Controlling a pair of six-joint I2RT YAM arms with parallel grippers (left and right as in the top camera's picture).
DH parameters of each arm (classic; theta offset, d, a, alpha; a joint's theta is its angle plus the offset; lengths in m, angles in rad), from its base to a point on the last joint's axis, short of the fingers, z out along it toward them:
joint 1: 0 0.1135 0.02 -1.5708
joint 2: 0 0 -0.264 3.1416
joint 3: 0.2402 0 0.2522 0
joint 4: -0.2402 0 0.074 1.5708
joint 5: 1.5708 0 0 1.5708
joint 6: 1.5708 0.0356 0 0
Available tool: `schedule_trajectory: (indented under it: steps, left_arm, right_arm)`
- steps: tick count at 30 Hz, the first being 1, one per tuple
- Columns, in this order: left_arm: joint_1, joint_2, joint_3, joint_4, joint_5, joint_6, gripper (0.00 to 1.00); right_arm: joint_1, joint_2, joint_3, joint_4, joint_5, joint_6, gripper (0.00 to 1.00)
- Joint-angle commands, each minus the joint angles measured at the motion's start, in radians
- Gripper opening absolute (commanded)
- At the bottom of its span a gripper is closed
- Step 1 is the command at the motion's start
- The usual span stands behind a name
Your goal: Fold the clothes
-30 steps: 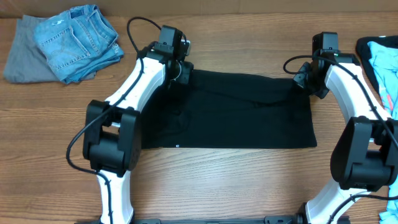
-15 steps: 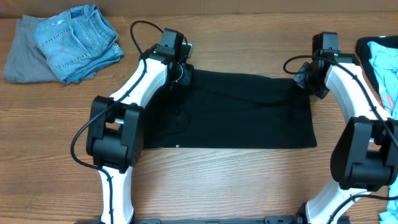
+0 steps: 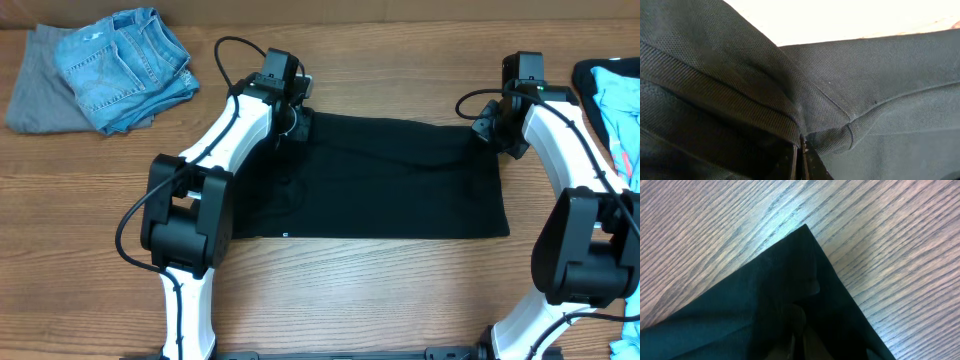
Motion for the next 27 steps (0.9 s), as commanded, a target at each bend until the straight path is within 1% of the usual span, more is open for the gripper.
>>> schedule_trajectory:
  steps: [1, 14, 18, 22, 23, 25, 27]
  left_arm:
    - [-0.006, -0.013, 0.034, -0.024, 0.015, -0.008, 0.04]
    - [-0.005, -0.24, 0.061, -0.227, -0.027, -0.016, 0.04]
    - [-0.005, -0.261, 0.061, -0.297, -0.092, -0.04, 0.04]
    - [-0.005, -0.26, 0.061, -0.372, -0.1, -0.042, 0.04]
    - [-0.005, -0.26, 0.061, -0.386, -0.1, -0.042, 0.04]
    - [-0.005, -0.26, 0.061, -0.423, -0.099, -0.043, 0.04]
    - [-0.005, -0.26, 0.061, -0.458, -0.102, -0.06, 0.04]
  right_arm:
    - [-0.007, -0.032, 0.026, 0.005, 0.002, 0.005, 0.04]
    - [-0.013, -0.035, 0.027, -0.015, 0.002, 0.005, 0.04]
    - [-0.034, -0.045, 0.028, -0.044, 0.002, 0.006, 0.04]
    - [-0.064, -0.059, 0.047, -0.097, -0.003, 0.023, 0.04]
    - [-0.073, -0.063, 0.055, -0.114, -0.012, 0.04, 0.04]
    - [-0.095, -0.074, 0.076, -0.143, -0.089, 0.038, 0.04]
    - [-0.105, -0.083, 0.08, -0.164, -0.109, 0.038, 0.04]
